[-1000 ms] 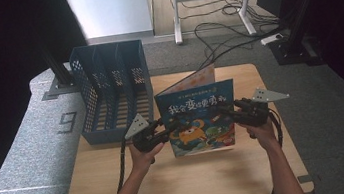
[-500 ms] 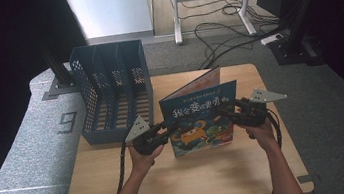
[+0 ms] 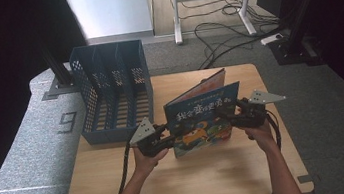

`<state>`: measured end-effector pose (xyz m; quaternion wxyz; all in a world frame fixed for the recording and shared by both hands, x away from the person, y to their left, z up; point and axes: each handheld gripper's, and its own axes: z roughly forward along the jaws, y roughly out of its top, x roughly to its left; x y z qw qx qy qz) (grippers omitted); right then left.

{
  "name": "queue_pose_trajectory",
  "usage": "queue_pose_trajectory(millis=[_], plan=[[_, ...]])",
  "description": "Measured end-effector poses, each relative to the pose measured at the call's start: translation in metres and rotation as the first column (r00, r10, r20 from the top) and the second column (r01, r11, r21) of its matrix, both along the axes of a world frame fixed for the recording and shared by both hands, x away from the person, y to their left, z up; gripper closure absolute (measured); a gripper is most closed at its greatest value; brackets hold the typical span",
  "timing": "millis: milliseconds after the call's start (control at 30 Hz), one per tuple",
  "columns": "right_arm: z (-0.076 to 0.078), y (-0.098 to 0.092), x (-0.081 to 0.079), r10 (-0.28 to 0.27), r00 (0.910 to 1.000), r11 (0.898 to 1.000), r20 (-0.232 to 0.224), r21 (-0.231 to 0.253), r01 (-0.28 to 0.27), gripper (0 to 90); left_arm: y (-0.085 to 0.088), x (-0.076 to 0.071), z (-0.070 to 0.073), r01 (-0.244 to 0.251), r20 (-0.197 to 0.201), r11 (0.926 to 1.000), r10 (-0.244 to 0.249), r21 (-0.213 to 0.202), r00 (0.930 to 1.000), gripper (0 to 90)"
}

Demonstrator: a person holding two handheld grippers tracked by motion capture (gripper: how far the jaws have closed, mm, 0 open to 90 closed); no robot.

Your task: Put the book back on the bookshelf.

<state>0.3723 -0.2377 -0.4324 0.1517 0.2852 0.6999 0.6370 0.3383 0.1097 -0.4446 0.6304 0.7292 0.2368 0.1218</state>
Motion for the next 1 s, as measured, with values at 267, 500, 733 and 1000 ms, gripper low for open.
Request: queue_pose_trajectory(millis=[267, 500, 733, 1000], plan=[[0.0008, -0.0009, -0.0009, 0.011, 0.9998, 1.000, -0.014, -0.012, -0.011, 34.4, -0.0086, -0.0007, 0.0000, -0.041, -0.016, 0.9991, 0.042, 0.012, 0.9990, 63.2], [-0.0002, 0.0002, 0.0005, 0.004, 0.9998, 1.000, -0.017, 0.000, -0.004, 33.9, -0.0085, 0.0009, 0.0005, -0.044, -0.036, 0.9990, 0.044, 0.011, 0.9984, 65.0], [0.0001, 0.0008, 0.0010, -0.001, 0.9994, 1.000, -0.034, 0.006, 0.001, 30.1, -0.0097, -0.0012, 0.0015, -0.039, -0.068, 0.9993, 0.039, 0.000, 0.9969, 66.2], [0.0001, 0.0011, 0.0024, -0.004, 0.9989, 1.000, -0.047, 0.013, 0.004, 24.2, -0.0119, -0.0070, 0.0030, -0.037, -0.067, 0.9993, 0.037, 0.009, 0.9971, 68.9]])
